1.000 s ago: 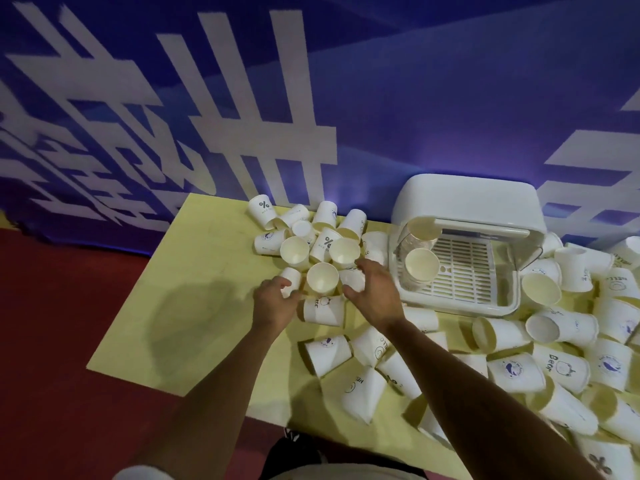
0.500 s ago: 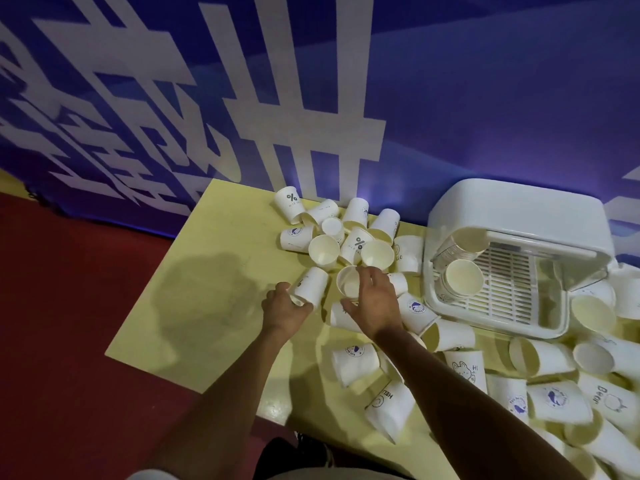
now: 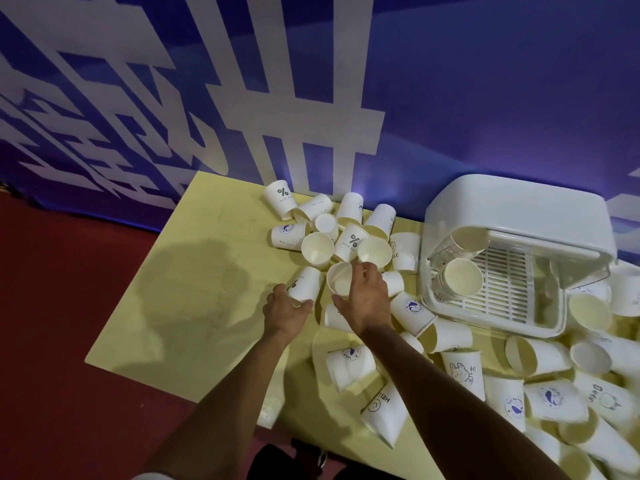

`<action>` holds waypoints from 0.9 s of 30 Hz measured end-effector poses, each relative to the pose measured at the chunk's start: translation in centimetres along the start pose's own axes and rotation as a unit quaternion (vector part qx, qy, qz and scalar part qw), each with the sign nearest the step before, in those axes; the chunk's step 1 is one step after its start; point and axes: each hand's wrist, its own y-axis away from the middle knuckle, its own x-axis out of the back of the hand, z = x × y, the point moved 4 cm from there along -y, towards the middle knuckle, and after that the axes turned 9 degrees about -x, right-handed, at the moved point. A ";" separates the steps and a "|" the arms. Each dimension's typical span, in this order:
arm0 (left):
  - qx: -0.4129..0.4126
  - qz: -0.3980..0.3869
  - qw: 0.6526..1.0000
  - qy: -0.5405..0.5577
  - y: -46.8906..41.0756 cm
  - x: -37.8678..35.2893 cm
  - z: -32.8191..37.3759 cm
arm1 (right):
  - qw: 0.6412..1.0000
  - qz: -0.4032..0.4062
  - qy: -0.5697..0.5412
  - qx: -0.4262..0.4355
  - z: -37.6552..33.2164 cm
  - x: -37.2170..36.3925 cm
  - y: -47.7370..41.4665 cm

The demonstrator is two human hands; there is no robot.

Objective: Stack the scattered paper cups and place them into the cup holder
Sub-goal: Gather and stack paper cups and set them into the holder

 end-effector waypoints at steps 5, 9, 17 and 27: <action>0.000 0.012 1.000 0.013 0.3 0.2 -0.6 | 1.000 -0.014 -0.005 0.014 0.3 -0.3 0.0; 0.005 0.024 0.999 0.037 0.9 0.7 -0.6 | 0.998 0.016 -0.060 0.018 0.3 1.1 0.3; -0.052 0.061 0.993 0.090 1.7 2.1 4.2 | 0.982 0.053 -0.180 0.003 -0.3 6.1 0.0; -0.148 0.085 0.982 0.085 3.2 2.5 9.1 | 0.969 0.134 -0.202 -0.053 6.6 12.2 1.1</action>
